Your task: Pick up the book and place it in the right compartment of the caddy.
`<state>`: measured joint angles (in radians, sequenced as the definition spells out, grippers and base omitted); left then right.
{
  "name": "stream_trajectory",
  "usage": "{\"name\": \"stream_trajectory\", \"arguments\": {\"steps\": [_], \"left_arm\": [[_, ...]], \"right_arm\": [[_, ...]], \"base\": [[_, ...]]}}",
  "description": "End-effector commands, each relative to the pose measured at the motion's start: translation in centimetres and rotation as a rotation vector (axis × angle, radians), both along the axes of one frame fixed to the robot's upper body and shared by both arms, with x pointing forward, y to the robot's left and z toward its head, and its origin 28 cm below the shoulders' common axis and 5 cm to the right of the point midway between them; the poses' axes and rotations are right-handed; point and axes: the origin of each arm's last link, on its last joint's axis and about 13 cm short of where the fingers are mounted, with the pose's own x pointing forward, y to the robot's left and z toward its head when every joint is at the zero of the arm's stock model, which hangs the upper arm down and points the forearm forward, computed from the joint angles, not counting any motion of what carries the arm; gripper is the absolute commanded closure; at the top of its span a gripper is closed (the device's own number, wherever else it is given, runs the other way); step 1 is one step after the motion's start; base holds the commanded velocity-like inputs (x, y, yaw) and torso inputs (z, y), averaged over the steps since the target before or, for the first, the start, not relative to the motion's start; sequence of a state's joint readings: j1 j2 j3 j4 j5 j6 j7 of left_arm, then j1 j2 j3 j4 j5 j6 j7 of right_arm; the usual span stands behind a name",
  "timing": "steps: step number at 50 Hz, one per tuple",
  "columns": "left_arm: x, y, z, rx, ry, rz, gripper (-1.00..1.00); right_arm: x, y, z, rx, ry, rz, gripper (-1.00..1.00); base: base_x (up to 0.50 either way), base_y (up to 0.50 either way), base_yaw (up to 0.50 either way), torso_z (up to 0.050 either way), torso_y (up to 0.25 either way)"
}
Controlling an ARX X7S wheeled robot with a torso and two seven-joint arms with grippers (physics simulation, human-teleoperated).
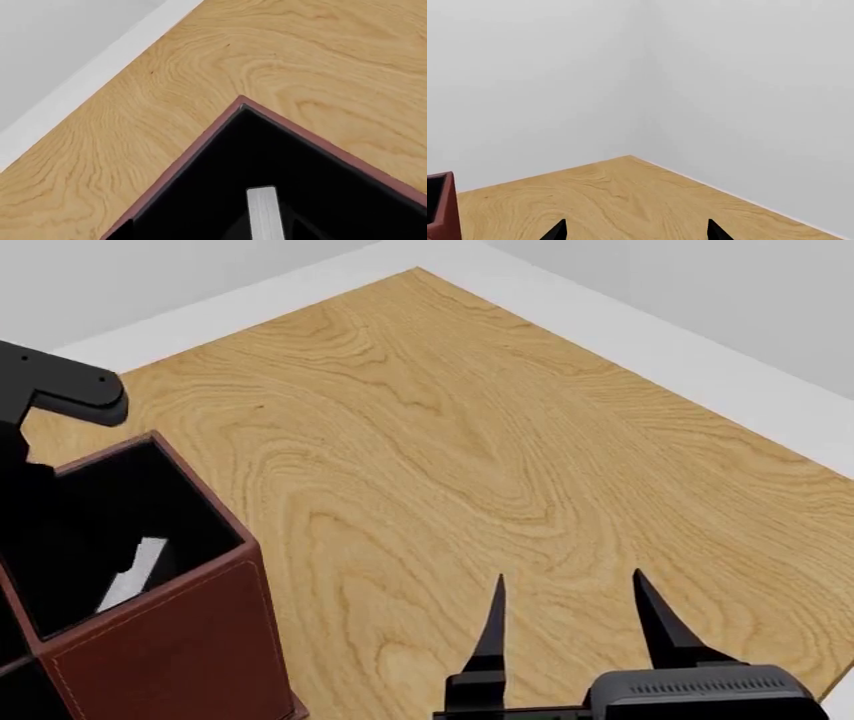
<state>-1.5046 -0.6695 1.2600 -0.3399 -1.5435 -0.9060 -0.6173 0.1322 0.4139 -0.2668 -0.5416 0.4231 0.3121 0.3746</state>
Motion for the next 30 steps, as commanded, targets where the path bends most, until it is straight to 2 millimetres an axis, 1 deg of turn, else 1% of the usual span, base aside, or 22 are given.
{"name": "stream_trajectory", "arguments": {"steps": [1, 3, 6, 9, 11, 13, 17, 27, 30], "left_arm": [[-1.5, -0.2, 2.8, -0.042, -0.091, -0.03, -1.0], [-2.2, -0.5, 3.5, -0.039, -0.113, -0.037, -1.0], [-2.7, -0.8, 4.1, -0.048, -0.132, -0.054, -1.0], [-3.0, -1.1, 4.5, -0.058, -0.186, -0.068, -1.0], [-3.3, -1.3, 4.6, -0.035, -0.234, -0.066, -1.0], [-3.6, -1.5, 5.0, -0.054, -0.257, -0.074, -1.0], [-4.6, -2.1, 5.5, -0.062, -0.325, -0.109, -1.0], [-6.4, -3.1, 6.0, -0.105, -0.391, -0.187, -1.0], [-7.0, -3.3, 5.7, -0.109, -0.409, -0.201, -1.0]], "right_arm": [[-0.1, 0.0, 0.1, 0.001, -0.002, 0.0, -1.0], [-0.1, 0.0, 0.1, 0.002, -0.003, 0.0, -1.0], [-0.1, -0.1, 0.1, 0.003, -0.005, -0.002, -1.0], [-0.2, -0.1, 0.1, 0.002, -0.006, -0.002, -1.0], [-0.2, -0.1, 0.1, 0.002, -0.007, -0.002, -1.0], [-0.1, -0.1, 0.1, 0.002, -0.006, -0.001, -1.0], [-0.2, 0.0, 0.2, 0.001, -0.007, -0.002, -1.0], [-0.2, 0.0, 0.3, 0.0, -0.01, -0.001, -1.0], [-0.2, 0.1, 0.3, -0.001, -0.01, 0.001, -1.0]], "base": [[0.0, 0.0, 0.0, 0.0, 0.0], [0.0, 0.0, 0.0, 0.0, 0.0], [0.0, 0.0, 0.0, 0.0, 0.0], [0.0, 0.0, 0.0, 0.0, 0.0], [0.0, 0.0, 0.0, 0.0, 0.0], [0.0, 0.0, 0.0, 0.0, 0.0], [0.0, 0.0, 0.0, 0.0, 0.0], [0.0, 0.0, 0.0, 0.0, 0.0], [0.0, 0.0, 0.0, 0.0, 0.0]]}}
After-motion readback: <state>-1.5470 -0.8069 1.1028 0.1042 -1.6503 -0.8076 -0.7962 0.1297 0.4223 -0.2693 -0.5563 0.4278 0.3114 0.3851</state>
